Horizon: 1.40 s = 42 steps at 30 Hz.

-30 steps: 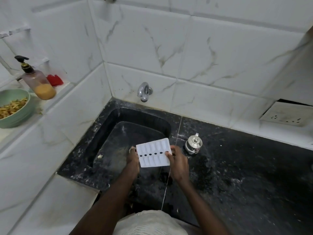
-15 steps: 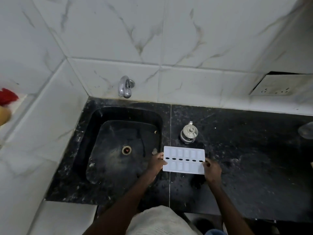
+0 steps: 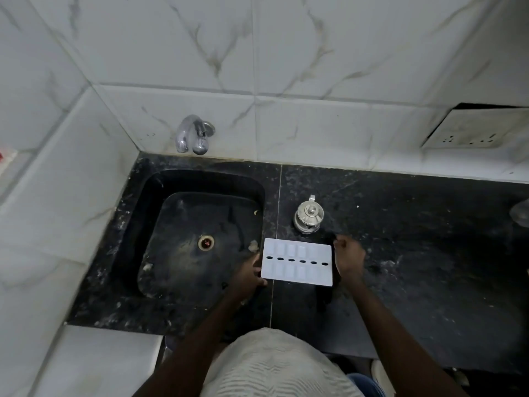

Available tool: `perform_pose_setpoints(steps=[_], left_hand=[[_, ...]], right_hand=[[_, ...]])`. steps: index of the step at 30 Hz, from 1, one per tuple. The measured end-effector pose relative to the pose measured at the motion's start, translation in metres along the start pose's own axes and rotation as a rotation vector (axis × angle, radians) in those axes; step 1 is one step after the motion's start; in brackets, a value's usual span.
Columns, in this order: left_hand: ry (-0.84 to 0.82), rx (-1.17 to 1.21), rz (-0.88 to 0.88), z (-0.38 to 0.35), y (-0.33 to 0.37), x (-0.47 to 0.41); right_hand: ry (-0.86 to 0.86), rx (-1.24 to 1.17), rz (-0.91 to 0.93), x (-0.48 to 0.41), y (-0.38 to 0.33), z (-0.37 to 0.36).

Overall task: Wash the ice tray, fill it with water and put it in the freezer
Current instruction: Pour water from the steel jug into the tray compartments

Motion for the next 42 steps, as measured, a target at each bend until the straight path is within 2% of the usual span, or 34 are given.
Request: perform_pose_setpoints(steps=[3, 6, 10, 13, 19, 24, 30, 35, 42], left_hand=[[0.116, -0.212, -0.066, -0.004, 0.006, 0.009], [0.239, -0.432, -0.156, -0.014, 0.008, 0.018], [0.419, -0.437, -0.091, -0.033, -0.012, 0.026], [0.497, -0.410, -0.120, -0.045, -0.011, 0.032], [0.469, -0.455, -0.112, -0.052, -0.009, 0.037], [0.479, -0.580, -0.102, -0.062, -0.018, 0.055], [0.474, -0.801, -0.218, -0.068, -0.027, 0.076], [0.346, -1.014, -0.240, -0.071, -0.031, 0.080], [0.146, -1.028, -0.144, -0.080, -0.034, 0.078]], right_hand=[[0.021, -0.175, 0.018, -0.034, -0.037, 0.010], [-0.063, -0.262, 0.052, -0.070, -0.068, 0.005], [-0.220, -0.298, 0.011, -0.106, -0.088, -0.018], [-0.326, -0.309, 0.040, -0.116, -0.092, -0.034], [-0.339, -0.301, 0.018, -0.120, -0.091, -0.033], [-0.481, -0.444, 0.007, -0.108, -0.092, -0.040], [-0.464, -0.533, -0.029, -0.110, -0.089, -0.029], [-0.448, -0.581, -0.100, -0.109, -0.068, -0.008], [-0.373, -0.494, -0.003, -0.113, -0.046, 0.018]])
Point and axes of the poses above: each hand's wrist, its own x-axis away from the middle knuckle, its own z-axis out of the back of the hand, y = z × x, the point moved 4 cm from there along -x, towards the middle knuckle, and after that the axes turned 7 degrees about y, right-handed, at the moved point
